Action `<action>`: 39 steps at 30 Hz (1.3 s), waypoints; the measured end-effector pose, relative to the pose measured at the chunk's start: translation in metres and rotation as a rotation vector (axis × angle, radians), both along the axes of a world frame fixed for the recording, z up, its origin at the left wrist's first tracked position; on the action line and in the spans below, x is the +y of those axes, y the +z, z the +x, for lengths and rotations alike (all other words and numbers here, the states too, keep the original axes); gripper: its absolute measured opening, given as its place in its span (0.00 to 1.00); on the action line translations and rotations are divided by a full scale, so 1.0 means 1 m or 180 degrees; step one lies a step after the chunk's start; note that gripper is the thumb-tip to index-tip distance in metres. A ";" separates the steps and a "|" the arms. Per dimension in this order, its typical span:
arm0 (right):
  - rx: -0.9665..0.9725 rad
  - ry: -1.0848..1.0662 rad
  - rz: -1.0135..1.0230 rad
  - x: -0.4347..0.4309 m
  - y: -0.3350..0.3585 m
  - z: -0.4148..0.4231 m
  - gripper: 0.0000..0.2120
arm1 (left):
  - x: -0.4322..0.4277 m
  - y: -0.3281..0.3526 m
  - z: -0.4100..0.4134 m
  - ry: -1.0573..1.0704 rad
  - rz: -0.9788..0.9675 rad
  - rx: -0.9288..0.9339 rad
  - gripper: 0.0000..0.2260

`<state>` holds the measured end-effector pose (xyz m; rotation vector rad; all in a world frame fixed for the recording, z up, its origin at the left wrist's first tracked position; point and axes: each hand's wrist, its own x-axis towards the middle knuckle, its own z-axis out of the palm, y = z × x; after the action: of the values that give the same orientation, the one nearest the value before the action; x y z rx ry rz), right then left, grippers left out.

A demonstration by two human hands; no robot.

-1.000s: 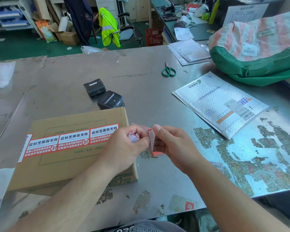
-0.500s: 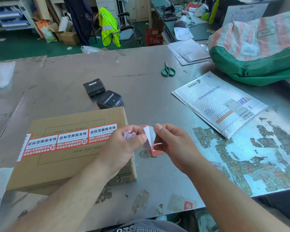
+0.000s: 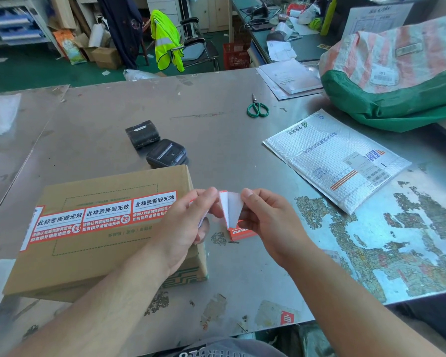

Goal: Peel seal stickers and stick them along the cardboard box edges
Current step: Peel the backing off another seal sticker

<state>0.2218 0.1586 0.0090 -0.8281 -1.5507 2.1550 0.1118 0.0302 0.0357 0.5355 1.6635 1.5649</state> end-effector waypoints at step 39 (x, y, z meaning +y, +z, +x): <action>0.0089 0.0073 -0.0166 0.002 0.004 -0.003 0.12 | 0.007 -0.010 -0.008 0.0054 -0.0041 0.0173 0.13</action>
<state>0.2191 0.1609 0.0133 -0.7967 -1.5032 2.2226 0.1040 0.0376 0.0256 0.5630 1.7219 1.5632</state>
